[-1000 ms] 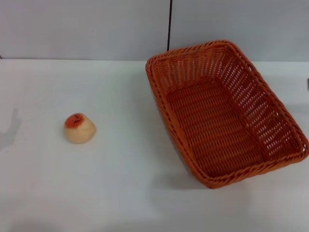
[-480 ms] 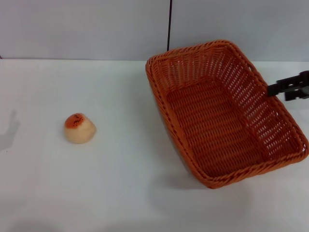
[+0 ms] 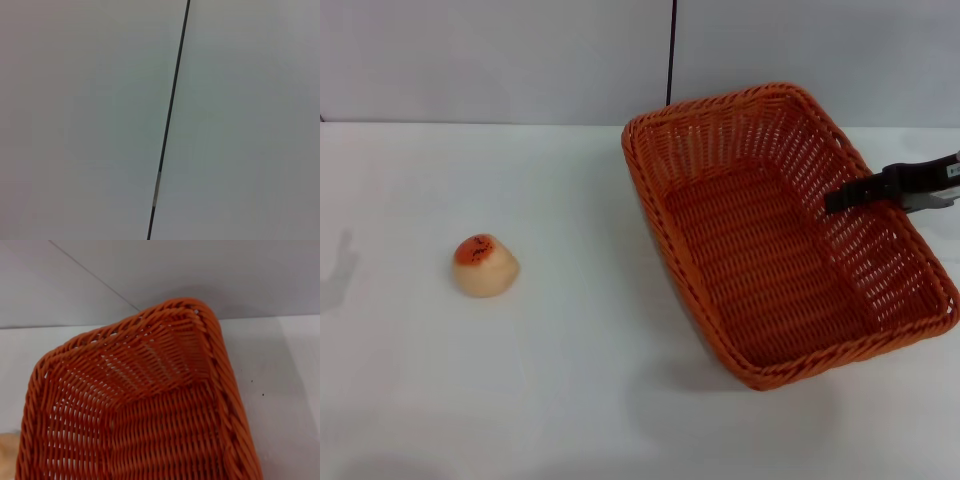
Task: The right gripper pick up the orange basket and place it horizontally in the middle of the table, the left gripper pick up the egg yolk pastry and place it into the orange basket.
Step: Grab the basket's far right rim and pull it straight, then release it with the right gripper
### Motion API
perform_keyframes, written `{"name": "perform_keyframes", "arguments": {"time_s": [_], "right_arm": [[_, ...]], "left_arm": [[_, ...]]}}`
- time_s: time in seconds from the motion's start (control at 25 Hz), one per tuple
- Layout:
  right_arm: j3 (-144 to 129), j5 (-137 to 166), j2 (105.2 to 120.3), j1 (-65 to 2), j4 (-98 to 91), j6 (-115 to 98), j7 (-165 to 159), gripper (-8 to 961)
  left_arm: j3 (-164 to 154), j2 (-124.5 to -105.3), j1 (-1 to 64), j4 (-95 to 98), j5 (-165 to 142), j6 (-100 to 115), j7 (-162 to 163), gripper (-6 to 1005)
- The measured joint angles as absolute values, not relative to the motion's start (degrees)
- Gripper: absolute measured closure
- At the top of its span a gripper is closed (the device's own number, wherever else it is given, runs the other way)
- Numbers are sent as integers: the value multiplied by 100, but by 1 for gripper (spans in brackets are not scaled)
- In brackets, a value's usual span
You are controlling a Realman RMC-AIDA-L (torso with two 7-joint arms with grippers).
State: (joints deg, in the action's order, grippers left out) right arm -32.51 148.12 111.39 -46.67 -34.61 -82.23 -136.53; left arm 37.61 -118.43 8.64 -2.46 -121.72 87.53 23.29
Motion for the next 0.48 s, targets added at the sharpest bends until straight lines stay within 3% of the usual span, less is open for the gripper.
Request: {"name": "perform_keyframes", "arguments": {"time_s": [0.36, 0.48], "right_arm": [[-3287, 14744, 11154, -4712, -3473, -8128, -13719, 302], [-3287, 14745, 11153, -4729, -3452, -8104, -13720, 423]], "left_arm": [[3762, -11832, 798, -227, -12172, 8660, 2325, 216], [3761, -11830, 798, -227, -12173, 8627, 2323, 218]]}}
